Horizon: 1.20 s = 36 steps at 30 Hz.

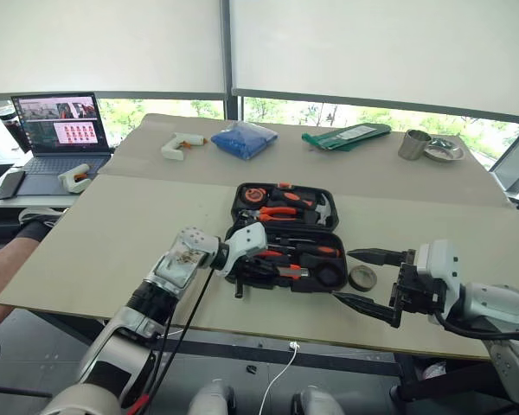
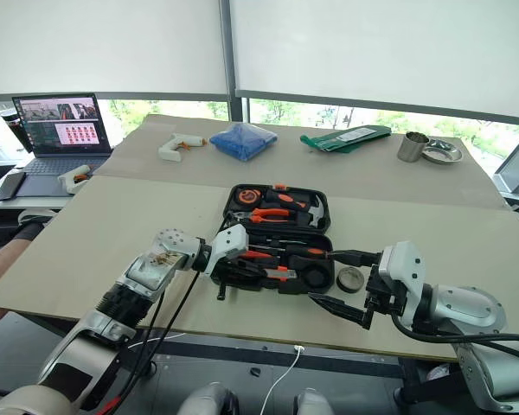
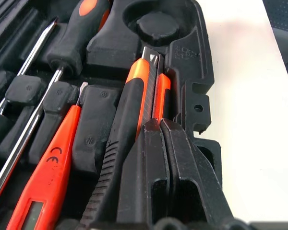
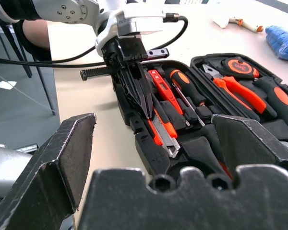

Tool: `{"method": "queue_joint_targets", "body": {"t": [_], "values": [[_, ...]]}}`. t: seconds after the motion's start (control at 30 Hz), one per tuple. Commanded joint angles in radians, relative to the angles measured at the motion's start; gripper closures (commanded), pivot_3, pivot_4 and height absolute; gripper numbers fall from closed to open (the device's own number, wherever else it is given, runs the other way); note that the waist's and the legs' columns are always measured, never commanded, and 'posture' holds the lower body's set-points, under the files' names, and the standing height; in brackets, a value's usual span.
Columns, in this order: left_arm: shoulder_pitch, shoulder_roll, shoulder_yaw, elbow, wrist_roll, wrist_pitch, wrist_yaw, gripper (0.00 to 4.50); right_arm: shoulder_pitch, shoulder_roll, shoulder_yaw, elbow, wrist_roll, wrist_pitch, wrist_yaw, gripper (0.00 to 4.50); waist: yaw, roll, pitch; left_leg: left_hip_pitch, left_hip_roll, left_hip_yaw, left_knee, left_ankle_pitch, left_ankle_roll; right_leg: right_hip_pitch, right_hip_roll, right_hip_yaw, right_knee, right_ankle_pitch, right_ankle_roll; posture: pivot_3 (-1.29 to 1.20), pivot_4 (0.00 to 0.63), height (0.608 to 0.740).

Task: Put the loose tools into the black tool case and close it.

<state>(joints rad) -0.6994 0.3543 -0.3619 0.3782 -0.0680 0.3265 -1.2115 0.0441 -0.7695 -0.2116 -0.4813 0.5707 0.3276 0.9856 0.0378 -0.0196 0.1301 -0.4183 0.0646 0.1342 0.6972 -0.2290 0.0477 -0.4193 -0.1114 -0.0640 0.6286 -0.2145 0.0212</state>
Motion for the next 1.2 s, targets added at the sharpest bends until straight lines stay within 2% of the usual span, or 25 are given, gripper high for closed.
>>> {"method": "queue_joint_targets", "body": {"t": [0.03, 0.2, 0.3, 0.4, 0.53, 0.7, 0.97, 1.07, 1.2], "values": [[0.056, -0.006, 0.017, 0.053, -0.004, -0.085, 0.018, 4.40, 0.004, 0.005, -0.018, -0.021, 0.007, -0.015, -0.009, 0.00, 0.000, 0.001, 0.000, 0.000, 0.000, 0.000, 0.000, -0.002, -0.003, 0.000, -0.001, 0.000, 0.000, 0.000, 0.000, 0.00, 0.150, 0.739], [0.076, -0.010, 0.061, -0.033, -0.072, -0.236, -0.054, 4.40, 0.025, 0.004, -0.028, -0.026, 0.013, -0.017, -0.008, 0.00, -0.002, 0.001, 0.000, -0.003, 0.000, 0.001, -0.001, -0.002, -0.003, -0.002, -0.001, 0.000, 0.000, 0.001, -0.001, 0.00, 0.150, 0.739], [0.069, -0.017, 0.098, -0.058, -0.100, -0.260, -0.042, 4.40, 0.031, 0.007, -0.031, -0.027, 0.017, -0.017, -0.011, 0.00, 0.000, 0.001, 0.000, -0.008, -0.001, 0.001, -0.002, 0.003, 0.005, -0.004, -0.001, 0.000, 0.000, 0.001, -0.001, 0.00, 0.150, 0.739], [0.053, -0.009, 0.100, -0.041, -0.067, -0.275, -0.001, 4.40, 0.036, 0.010, -0.030, -0.028, 0.017, -0.019, -0.012, 0.00, 0.001, 0.000, 0.001, -0.013, -0.002, 0.000, -0.002, 0.001, 0.008, -0.006, 0.000, 0.000, -0.001, 0.002, -0.003, 0.00, 0.150, 0.739], [0.037, -0.018, 0.090, 0.010, -0.033, -0.296, 0.049, 4.40, 0.037, 0.017, -0.023, -0.032, 0.014, -0.019, -0.017, 0.00, 0.000, -0.001, 0.002, -0.013, -0.005, 0.000, -0.002, -0.001, 0.009, -0.006, -0.001, 0.000, -0.003, 0.004, 0.003, 0.00, 0.150, 0.739], [0.038, -0.022, 0.049, 0.033, 0.002, -0.261, 0.056, 4.40, 0.031, 0.018, -0.022, -0.037, 0.016, -0.008, -0.021, 0.00, 0.000, -0.001, 0.002, -0.013, -0.005, 0.000, -0.002, -0.001, 0.009, -0.005, -0.001, 0.000, -0.003, 0.001, -0.001, 0.00, 0.150, 0.739], [0.041, -0.030, -0.023, 0.104, 0.069, -0.122, 0.077, 4.40, 0.031, 0.016, -0.020, -0.045, 0.020, 0.001, -0.036, 0.00, 0.002, -0.001, 0.002, -0.011, -0.005, -0.001, -0.001, -0.001, 0.009, -0.003, -0.002, 0.000, -0.003, -0.002, 0.003, 0.00, 0.150, 0.739], [0.039, -0.058, -0.025, 0.191, 0.088, -0.153, 0.120, 4.40, 0.029, 0.019, -0.014, -0.043, 0.017, 0.000, -0.041, 0.00, 0.004, -0.001, 0.002, -0.008, -0.005, -0.001, -0.002, -0.001, 0.009, -0.002, -0.003, 0.000, -0.004, -0.003, 0.004, 0.00, 0.150, 0.739], [0.063, -0.085, 0.004, 0.154, 0.034, -0.232, 0.087, 4.40, 0.028, 0.019, -0.023, -0.042, 0.019, -0.002, -0.046, 0.00, 0.004, 0.000, 0.001, -0.005, -0.005, -0.002, -0.002, -0.002, 0.008, -0.001, -0.004, -0.001, -0.005, -0.003, 0.004, 0.00, 0.150, 0.739]]}}
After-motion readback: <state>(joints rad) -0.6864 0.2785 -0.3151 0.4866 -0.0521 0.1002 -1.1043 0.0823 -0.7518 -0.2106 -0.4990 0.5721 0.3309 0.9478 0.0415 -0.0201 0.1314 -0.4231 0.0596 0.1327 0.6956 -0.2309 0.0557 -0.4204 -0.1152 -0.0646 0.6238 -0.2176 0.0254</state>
